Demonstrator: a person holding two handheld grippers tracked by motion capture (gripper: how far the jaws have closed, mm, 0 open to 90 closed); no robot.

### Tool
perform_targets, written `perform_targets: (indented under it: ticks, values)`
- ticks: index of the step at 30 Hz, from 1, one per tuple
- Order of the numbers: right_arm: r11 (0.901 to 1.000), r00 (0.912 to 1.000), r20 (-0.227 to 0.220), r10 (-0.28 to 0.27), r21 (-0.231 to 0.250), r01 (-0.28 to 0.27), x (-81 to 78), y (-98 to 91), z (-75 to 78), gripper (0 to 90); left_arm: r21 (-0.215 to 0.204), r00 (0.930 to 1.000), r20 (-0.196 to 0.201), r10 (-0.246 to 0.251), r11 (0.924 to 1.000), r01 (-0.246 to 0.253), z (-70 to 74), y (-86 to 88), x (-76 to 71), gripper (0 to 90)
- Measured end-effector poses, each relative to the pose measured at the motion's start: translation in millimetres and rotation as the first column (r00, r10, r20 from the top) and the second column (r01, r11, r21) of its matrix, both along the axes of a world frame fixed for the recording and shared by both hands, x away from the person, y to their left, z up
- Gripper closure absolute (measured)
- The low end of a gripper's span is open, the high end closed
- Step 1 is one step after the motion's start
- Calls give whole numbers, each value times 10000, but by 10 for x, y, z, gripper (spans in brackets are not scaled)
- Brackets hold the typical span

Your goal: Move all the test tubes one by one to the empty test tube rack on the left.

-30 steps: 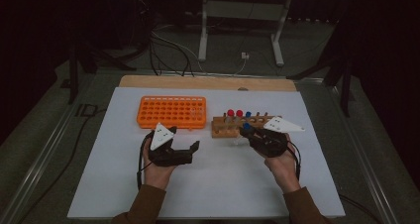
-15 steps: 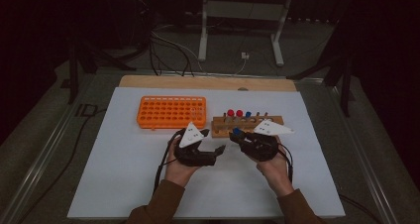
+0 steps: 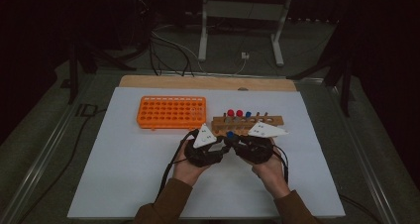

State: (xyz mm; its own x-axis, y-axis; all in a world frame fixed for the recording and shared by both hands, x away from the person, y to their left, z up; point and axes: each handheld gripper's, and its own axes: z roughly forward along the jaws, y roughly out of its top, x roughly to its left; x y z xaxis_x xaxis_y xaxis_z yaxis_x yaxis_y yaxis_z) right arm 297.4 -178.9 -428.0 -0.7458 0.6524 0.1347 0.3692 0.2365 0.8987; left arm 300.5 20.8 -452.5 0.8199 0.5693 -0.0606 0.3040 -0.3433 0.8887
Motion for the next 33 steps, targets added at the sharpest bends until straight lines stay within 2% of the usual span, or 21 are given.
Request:
perform_targets:
  ticks: [4, 9, 12, 16, 19, 21, 27, 33]
  values:
    - [10000, 10000, -21, 58, 30, -58, -4, 3, -3, 770, 184, 9999, 14, -138, 9997, 138, -12, -11, -5, 739]
    - [9999, 9999, -46, 105, 65, -104, -4, 2, -3, 760, 221, 9997, 73, -231, 9995, 229, -7, -11, -19, 770]
    - [9985, 9999, 36, 118, 533, -120, -3, -38, 16, 623, 240, 9999, 91, -132, 9996, 130, -8, 19, -2, 771]
    - [9954, 9999, 66, -112, 956, 105, 6, -131, 79, 344, 115, 9998, 65, 213, 9997, -214, -5, 114, 30, 772]
    - [9962, 9986, 303, -431, 771, 407, 1, -187, 101, 221, -19, 9988, 151, 462, 9989, -461, 24, 198, 43, 772]
    - [9957, 9975, 284, -648, 684, 627, 1, -220, 96, 153, -148, 9978, 225, 622, 9980, -619, 46, 246, 47, 773]
    - [9938, 9952, 261, -942, 617, 924, -2, -338, 55, 110, -419, 9938, 278, 1077, 9934, -1065, 76, 374, 88, 774]
    - [9913, 9907, 481, -1277, 392, 1258, -41, -429, 33, 60, -538, 9873, 387, 1542, 9869, -1520, 103, 498, 150, 773]
